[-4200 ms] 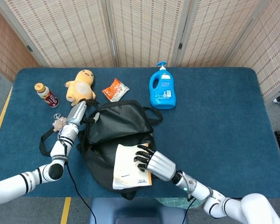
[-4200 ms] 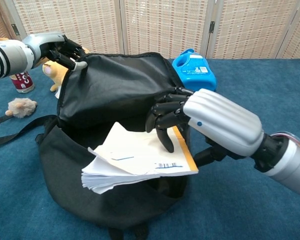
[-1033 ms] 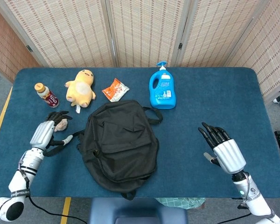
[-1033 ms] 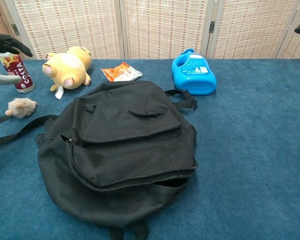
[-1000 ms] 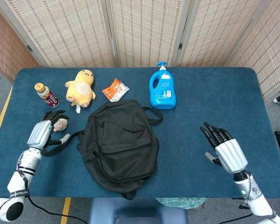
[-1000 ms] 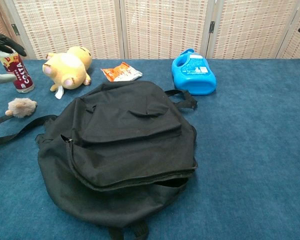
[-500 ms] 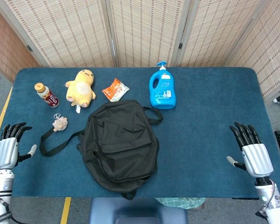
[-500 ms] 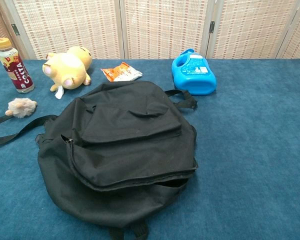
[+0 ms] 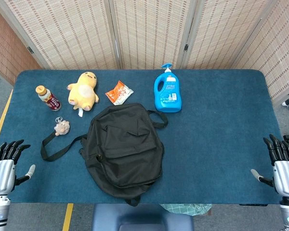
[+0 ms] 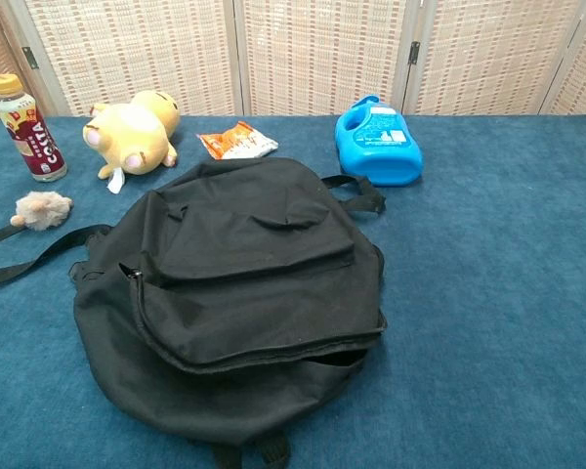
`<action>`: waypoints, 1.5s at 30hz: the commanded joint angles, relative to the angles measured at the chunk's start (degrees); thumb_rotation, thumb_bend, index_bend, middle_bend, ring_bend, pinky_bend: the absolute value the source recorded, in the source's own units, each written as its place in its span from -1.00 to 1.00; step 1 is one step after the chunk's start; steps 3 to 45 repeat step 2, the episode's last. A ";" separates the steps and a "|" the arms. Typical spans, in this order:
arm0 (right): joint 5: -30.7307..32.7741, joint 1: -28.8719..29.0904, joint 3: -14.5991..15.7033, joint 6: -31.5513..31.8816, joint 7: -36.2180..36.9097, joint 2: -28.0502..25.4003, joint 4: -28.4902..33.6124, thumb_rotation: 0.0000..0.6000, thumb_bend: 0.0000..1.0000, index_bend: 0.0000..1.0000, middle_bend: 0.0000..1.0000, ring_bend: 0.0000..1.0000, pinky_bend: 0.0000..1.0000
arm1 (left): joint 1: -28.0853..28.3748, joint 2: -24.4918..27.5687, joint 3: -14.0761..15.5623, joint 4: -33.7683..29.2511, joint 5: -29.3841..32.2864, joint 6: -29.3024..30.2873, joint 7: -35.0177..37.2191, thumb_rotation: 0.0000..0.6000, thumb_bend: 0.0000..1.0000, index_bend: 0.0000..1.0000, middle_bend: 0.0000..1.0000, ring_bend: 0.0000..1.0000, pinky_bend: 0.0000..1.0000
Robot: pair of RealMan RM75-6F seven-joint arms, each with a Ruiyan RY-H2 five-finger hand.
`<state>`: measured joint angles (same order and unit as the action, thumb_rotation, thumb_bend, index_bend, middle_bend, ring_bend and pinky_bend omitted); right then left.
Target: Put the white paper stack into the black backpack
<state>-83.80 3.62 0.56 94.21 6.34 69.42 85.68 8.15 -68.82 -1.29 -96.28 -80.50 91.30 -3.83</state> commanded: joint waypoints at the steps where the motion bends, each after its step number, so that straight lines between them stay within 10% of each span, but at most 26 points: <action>1: -0.12 -0.40 -0.27 -0.06 0.44 0.03 -0.16 1.00 -0.64 -1.00 -0.93 -0.91 -0.99 | -0.59 0.01 0.33 -0.68 -0.53 0.16 -0.82 1.00 -0.25 -0.47 -0.67 -0.77 -1.00; 45: -0.27 -0.46 -0.39 -0.26 0.49 -0.06 -0.18 1.00 -0.64 -1.00 -0.93 -0.91 -0.99 | -0.69 -0.03 0.35 -0.84 -0.57 -0.08 -1.05 1.00 -0.25 -0.47 -0.67 -0.77 -1.00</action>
